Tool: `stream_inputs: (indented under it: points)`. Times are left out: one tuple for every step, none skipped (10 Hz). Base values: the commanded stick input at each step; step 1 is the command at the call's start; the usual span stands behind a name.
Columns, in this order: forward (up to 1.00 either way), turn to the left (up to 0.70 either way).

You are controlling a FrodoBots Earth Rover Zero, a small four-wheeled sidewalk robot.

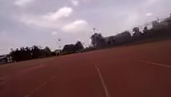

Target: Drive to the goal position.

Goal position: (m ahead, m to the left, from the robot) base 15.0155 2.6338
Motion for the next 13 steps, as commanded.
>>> stream_inputs:
  points:
    - [0.45,0.0]
    - [0.45,0.0]
    - [0.45,0.0]
    - [0.45,0.0]
    - [0.45,0.0]
    - [0.45,0.0]
    - [0.45,0.0]
    - [0.45,0.0]
    - [0.45,0.0]
    - [0.45,0.0]
    - [0.45,0.0]
    - [0.45,0.0]
    - [0.45,0.0]
